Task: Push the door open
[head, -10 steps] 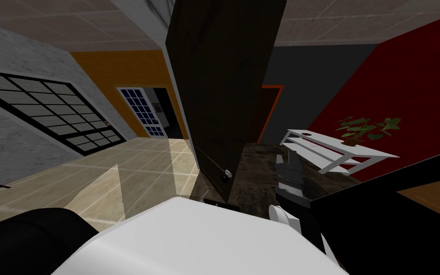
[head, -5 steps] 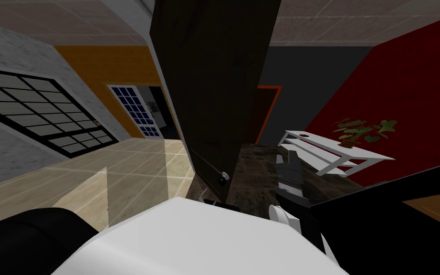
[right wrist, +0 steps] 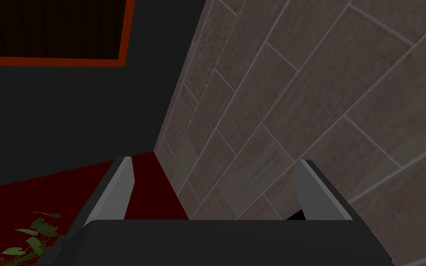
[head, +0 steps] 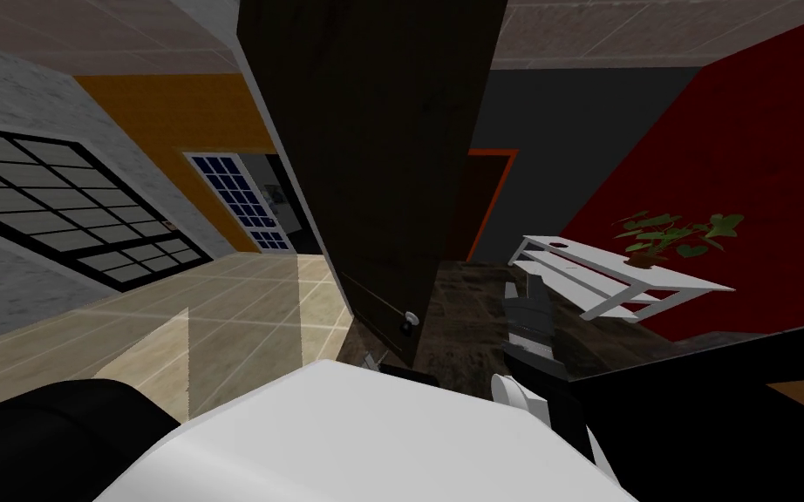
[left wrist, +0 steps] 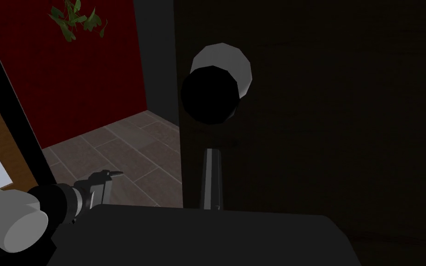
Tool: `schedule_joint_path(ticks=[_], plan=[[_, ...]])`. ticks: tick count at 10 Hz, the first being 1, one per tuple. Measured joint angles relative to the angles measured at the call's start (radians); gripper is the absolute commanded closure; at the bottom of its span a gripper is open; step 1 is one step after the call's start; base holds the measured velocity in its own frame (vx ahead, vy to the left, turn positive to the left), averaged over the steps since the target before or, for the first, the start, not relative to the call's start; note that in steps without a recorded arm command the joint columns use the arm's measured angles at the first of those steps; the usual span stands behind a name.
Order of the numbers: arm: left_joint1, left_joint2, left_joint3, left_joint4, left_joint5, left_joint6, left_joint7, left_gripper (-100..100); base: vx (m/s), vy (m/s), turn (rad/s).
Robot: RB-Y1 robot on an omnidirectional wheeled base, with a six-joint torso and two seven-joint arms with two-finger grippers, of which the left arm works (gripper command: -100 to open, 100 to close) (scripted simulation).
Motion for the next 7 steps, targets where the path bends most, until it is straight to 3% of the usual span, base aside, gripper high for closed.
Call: schedule_joint_path(ticks=[3, 4, 5, 6, 7], plan=[[0.000, 0.001, 0.000, 0.000, 0.000, 0.000, 0.000, 100, -0.010, 0.006, 0.000], [0.000, 0.001, 0.000, 0.000, 0.000, 0.000, 0.000, -100, -0.051, -0.066, 0.219], [-0.018, 0.013, 0.015, 0.034, 0.017, -0.006, -0.014, -100, -0.118, -0.143, 0.302], [-0.016, 0.013, 0.029, 0.029, 0.036, -0.004, -0.017, -100, -0.139, -0.149, 0.146], [-0.012, -0.003, 0.036, 0.020, 0.047, 0.003, -0.014, -100, -0.091, -0.108, 0.046]])
